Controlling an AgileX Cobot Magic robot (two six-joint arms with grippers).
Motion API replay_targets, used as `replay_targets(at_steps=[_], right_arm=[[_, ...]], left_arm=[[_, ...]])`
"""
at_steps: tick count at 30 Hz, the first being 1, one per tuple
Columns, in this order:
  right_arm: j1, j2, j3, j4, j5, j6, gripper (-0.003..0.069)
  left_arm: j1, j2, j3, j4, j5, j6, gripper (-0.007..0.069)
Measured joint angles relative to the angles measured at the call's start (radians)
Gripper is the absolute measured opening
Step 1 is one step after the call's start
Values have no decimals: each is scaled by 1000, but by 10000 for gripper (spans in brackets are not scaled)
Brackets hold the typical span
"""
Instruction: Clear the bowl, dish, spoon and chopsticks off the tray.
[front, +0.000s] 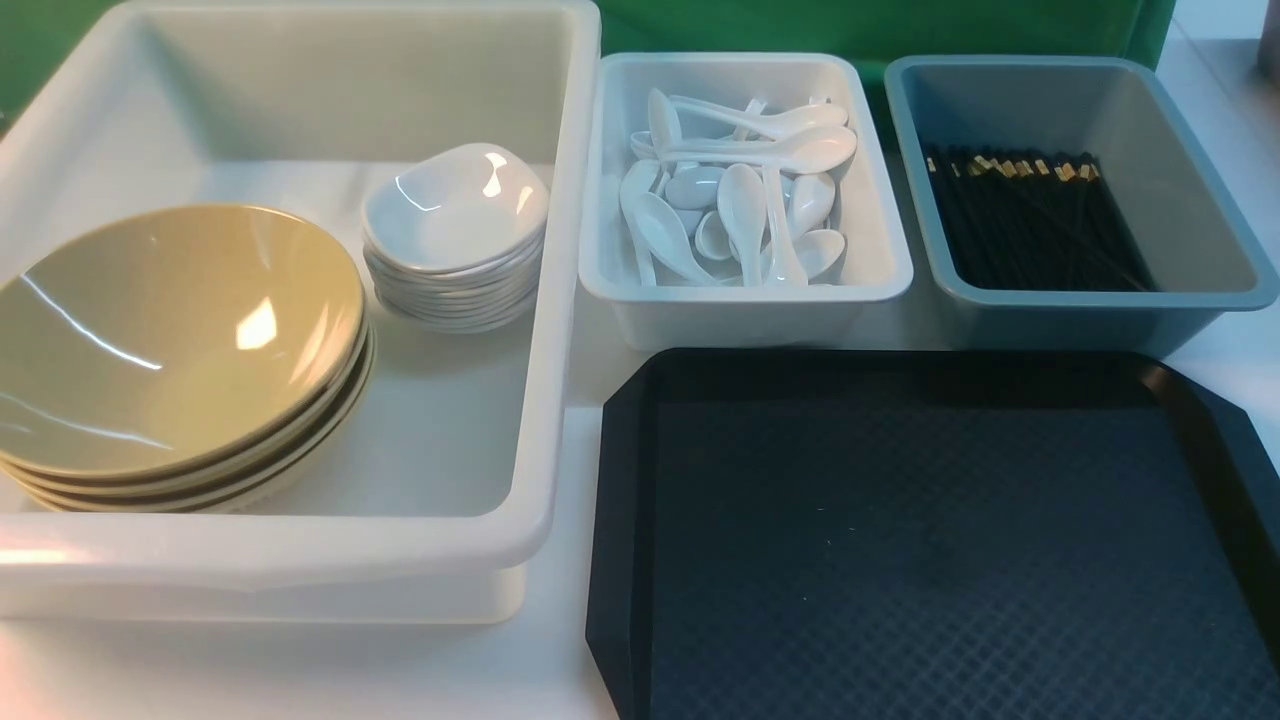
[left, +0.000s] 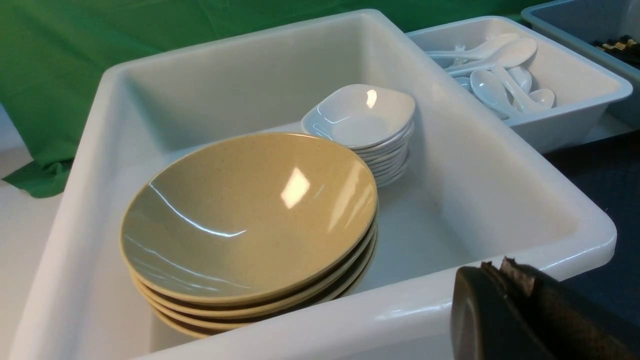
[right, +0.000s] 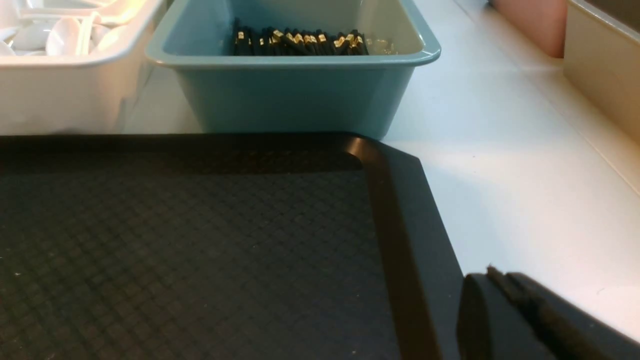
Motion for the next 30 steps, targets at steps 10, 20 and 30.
replay_targets(at_steps=[10, 20, 30], right_arm=[[-1, 0, 0, 0, 0, -1, 45], [-1, 0, 0, 0, 0, -1, 46], [-1, 0, 0, 0, 1, -1, 46]], left_arm=[[13, -7, 126, 21, -228, -2, -10], [200, -94, 603, 158, -810, -270, -10], [67, -97, 660, 197, -658, -382, -10]])
